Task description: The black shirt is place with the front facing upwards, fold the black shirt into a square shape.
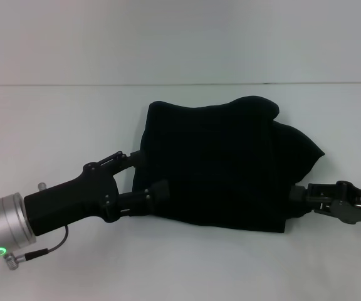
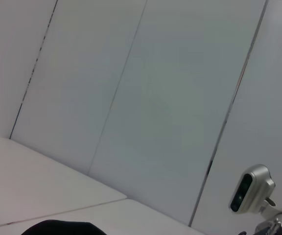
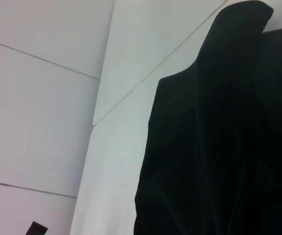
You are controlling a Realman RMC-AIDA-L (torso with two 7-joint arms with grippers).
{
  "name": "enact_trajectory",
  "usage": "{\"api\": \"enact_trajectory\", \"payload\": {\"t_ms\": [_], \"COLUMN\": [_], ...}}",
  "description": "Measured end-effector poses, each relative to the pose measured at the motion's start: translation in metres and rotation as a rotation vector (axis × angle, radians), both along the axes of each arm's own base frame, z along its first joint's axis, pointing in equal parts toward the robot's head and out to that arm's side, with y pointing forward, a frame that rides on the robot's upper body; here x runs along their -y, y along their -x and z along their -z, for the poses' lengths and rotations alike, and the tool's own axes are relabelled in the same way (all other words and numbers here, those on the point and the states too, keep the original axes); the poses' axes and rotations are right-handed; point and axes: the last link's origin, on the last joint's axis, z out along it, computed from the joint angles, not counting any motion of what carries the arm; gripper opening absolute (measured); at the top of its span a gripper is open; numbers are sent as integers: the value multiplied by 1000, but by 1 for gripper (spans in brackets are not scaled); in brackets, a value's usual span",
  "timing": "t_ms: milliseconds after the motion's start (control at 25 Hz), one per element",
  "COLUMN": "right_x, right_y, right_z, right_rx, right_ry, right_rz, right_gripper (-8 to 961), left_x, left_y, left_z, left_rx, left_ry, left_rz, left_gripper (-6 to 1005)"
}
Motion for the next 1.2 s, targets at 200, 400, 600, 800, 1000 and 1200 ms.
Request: {"api": "enact_trajectory", "payload": {"t_ms": [200, 400, 600, 800, 1000, 1200], "right_x": [2, 4, 6, 9, 11, 12], "right_y": [-3, -1, 0, -2, -2, -2], "right_z": [-3, -6, -6, -4, -3, -2], "right_rx": [-8, -34, -38, -32, -26, -21], "right_ry": [-14, -30, -29, -31, -41, -45], "right_rz": [8, -8, -34, -42, -58, -69], "right_gripper": [360, 329, 292, 254, 216, 178], "left_x": [0, 0, 1, 1, 1, 1], "left_y": [0, 0, 0, 0, 1, 1], "left_z": [0, 0, 1, 1, 1, 1], "left_rx": [1, 2, 0, 1, 2, 3], "left_ry": [1, 2, 4, 6, 7, 9], "left_rz": [0, -2, -1, -2, -4, -4], "left_gripper": [936, 936, 936, 936, 936, 936]}}
